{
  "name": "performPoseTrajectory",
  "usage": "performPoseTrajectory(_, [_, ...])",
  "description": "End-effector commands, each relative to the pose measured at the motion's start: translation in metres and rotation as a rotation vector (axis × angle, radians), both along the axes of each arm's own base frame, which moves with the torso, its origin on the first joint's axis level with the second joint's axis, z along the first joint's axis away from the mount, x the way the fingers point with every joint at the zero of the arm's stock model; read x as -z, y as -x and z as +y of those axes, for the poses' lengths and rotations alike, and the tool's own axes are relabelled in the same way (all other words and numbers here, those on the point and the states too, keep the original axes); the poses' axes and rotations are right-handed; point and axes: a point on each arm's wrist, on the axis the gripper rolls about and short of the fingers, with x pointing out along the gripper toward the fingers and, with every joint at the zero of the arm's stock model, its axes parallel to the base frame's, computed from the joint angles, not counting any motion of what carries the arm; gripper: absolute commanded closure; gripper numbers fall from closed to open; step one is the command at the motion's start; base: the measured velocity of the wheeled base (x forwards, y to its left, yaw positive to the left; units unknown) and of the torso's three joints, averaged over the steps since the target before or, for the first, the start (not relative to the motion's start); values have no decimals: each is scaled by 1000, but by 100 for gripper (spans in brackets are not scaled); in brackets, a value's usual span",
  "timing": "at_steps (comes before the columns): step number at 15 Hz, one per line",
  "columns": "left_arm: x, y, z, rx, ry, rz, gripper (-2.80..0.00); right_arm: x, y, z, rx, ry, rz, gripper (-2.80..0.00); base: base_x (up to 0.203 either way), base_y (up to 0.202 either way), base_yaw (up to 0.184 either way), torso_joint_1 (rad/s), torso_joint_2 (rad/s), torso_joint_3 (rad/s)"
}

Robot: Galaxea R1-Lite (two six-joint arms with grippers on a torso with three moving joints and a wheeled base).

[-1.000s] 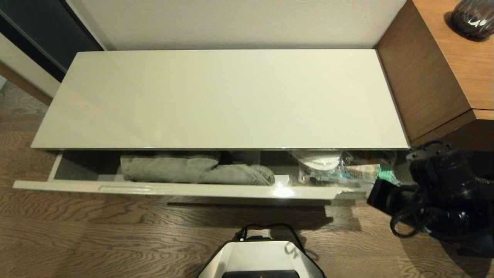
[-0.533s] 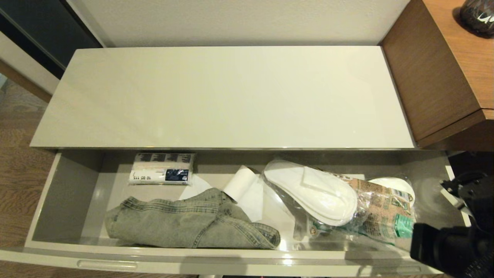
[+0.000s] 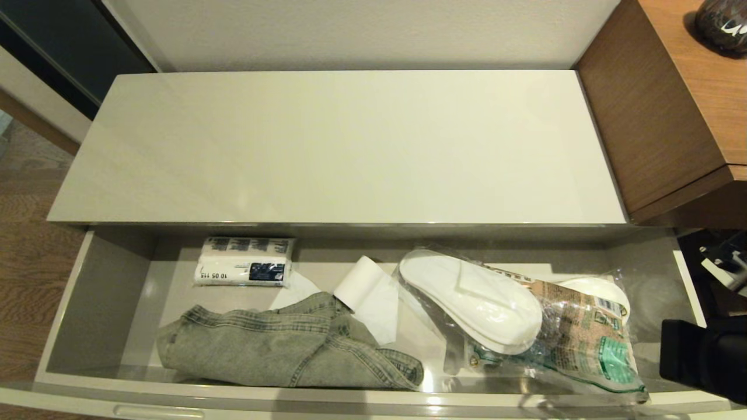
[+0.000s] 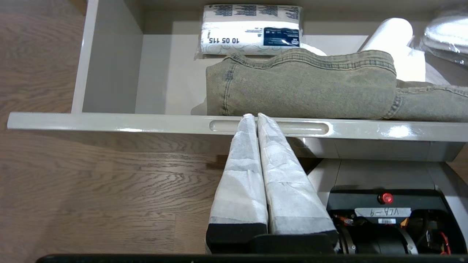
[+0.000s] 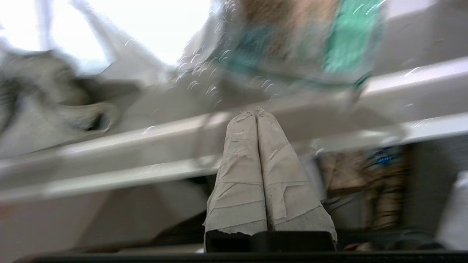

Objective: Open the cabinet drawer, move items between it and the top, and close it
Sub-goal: Open the drawer, then take out the disposable slippers from the drawer

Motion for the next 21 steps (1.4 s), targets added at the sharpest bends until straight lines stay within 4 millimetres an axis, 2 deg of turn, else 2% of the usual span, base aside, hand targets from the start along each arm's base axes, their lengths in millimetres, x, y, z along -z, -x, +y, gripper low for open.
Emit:
performPoseTrajectory(1, [0, 0, 0, -1, -1, 2, 0, -6, -6, 3, -1, -1, -10, 0, 0, 0, 0, 0, 0, 0])
performPoseTrajectory(6, [0, 0, 0, -1, -1, 2, 0, -31, 3, 1, -90, -141, -21, 0, 0, 0, 0, 0, 0, 0])
performPoseTrajectory(10, [0, 0, 0, -1, -1, 2, 0, -47, 10, 2, -123, -310, 102, 0, 0, 0, 0, 0, 0, 0])
performPoseTrajectory(16, [0, 0, 0, -1, -1, 2, 0, -42, 6, 5, -125, -309, 166, 0, 0, 0, 0, 0, 0, 0])
performPoseTrajectory(18, [0, 0, 0, -1, -1, 2, 0, -38, -1, 9, -112, -298, 190, 0, 0, 0, 0, 0, 0, 0])
performPoseTrajectory(21, [0, 0, 0, -1, -1, 2, 0, -43, -6, 12, -75, -336, 167, 0, 0, 0, 0, 0, 0, 0])
